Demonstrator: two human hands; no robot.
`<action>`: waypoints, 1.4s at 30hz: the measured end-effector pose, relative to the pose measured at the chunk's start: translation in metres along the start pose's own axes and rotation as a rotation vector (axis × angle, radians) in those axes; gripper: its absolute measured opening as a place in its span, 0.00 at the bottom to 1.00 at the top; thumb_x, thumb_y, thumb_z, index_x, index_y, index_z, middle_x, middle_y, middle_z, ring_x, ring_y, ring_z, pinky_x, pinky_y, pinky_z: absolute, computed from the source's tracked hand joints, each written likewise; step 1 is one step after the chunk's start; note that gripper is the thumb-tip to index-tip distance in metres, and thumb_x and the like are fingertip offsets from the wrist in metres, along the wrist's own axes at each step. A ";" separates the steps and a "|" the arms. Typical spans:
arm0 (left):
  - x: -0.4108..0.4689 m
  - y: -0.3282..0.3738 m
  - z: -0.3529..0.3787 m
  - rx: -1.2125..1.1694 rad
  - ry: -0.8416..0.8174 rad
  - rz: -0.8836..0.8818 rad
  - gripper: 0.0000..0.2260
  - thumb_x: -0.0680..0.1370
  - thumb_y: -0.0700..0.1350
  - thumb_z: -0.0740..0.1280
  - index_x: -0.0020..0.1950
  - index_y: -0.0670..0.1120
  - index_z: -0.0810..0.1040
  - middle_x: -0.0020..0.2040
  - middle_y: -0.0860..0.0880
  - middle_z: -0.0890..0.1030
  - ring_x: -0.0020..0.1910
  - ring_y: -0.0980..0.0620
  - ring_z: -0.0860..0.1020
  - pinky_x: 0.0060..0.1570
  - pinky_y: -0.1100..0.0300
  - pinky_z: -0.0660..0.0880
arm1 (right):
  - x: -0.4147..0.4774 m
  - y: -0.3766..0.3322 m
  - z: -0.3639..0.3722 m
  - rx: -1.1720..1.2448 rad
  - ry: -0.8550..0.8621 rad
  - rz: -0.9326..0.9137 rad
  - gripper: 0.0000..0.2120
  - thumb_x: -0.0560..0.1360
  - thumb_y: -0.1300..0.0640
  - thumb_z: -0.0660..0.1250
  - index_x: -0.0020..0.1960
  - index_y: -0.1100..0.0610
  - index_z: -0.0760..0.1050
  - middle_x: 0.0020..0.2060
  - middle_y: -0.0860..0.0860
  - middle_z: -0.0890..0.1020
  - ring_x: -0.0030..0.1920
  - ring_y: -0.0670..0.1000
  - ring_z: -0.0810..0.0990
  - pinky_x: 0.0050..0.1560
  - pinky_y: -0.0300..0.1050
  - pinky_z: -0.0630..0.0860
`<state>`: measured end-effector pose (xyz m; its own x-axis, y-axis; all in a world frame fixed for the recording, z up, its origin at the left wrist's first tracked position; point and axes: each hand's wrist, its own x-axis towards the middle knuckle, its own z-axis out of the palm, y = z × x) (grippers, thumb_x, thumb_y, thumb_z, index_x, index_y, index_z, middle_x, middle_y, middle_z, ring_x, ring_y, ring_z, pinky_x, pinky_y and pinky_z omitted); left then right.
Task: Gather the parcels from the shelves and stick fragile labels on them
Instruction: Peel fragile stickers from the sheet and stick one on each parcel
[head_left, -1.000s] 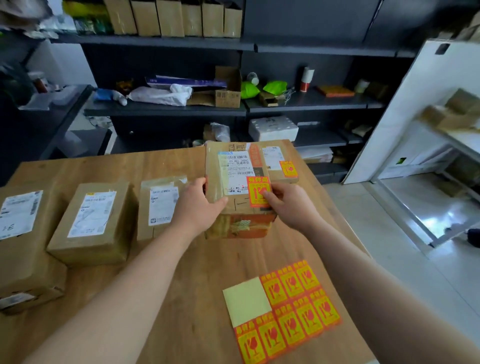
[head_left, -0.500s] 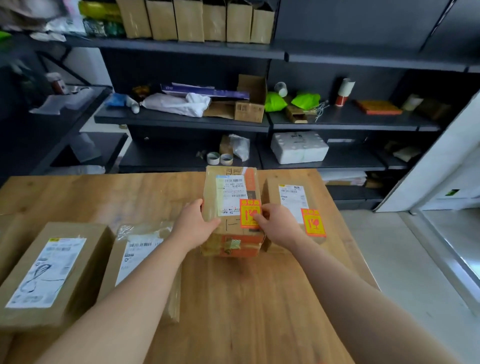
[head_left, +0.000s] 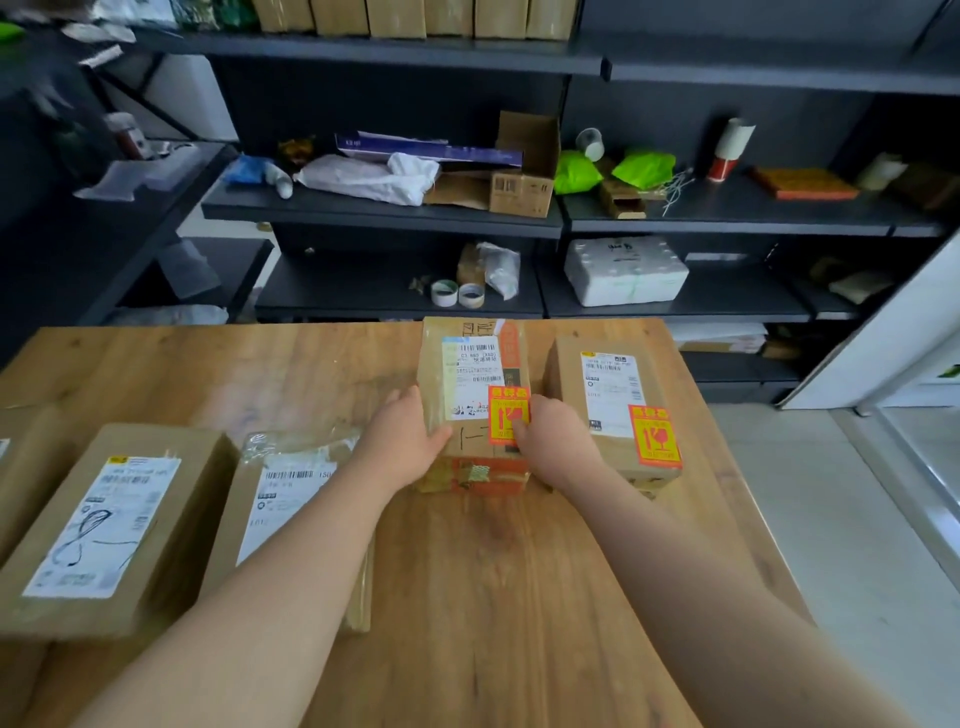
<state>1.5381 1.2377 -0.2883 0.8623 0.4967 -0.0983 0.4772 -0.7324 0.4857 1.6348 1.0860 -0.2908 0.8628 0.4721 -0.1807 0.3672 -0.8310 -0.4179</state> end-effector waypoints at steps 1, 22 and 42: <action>-0.005 0.001 -0.004 0.067 0.027 0.040 0.23 0.76 0.53 0.66 0.67 0.44 0.68 0.61 0.45 0.73 0.56 0.48 0.74 0.53 0.55 0.73 | -0.006 -0.004 -0.002 -0.052 0.016 -0.024 0.11 0.79 0.53 0.59 0.56 0.59 0.72 0.50 0.55 0.78 0.48 0.55 0.78 0.45 0.49 0.77; -0.182 -0.137 -0.053 0.184 -0.076 -0.133 0.36 0.71 0.60 0.70 0.70 0.41 0.61 0.59 0.45 0.76 0.56 0.46 0.76 0.51 0.54 0.75 | -0.164 -0.117 0.090 -0.214 -0.157 -0.306 0.19 0.80 0.48 0.57 0.62 0.61 0.65 0.55 0.59 0.77 0.54 0.61 0.76 0.47 0.51 0.72; -0.385 -0.163 -0.037 -0.055 -0.026 0.029 0.31 0.75 0.56 0.67 0.72 0.48 0.60 0.64 0.51 0.75 0.59 0.51 0.74 0.55 0.57 0.73 | -0.377 -0.093 0.118 -0.027 -0.051 -0.241 0.14 0.78 0.46 0.60 0.59 0.53 0.66 0.50 0.52 0.81 0.48 0.56 0.79 0.39 0.46 0.69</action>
<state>1.1219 1.1835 -0.2973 0.8800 0.4630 -0.1056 0.4426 -0.7191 0.5357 1.2344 1.0203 -0.2883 0.7309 0.6711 -0.1239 0.5698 -0.7000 -0.4306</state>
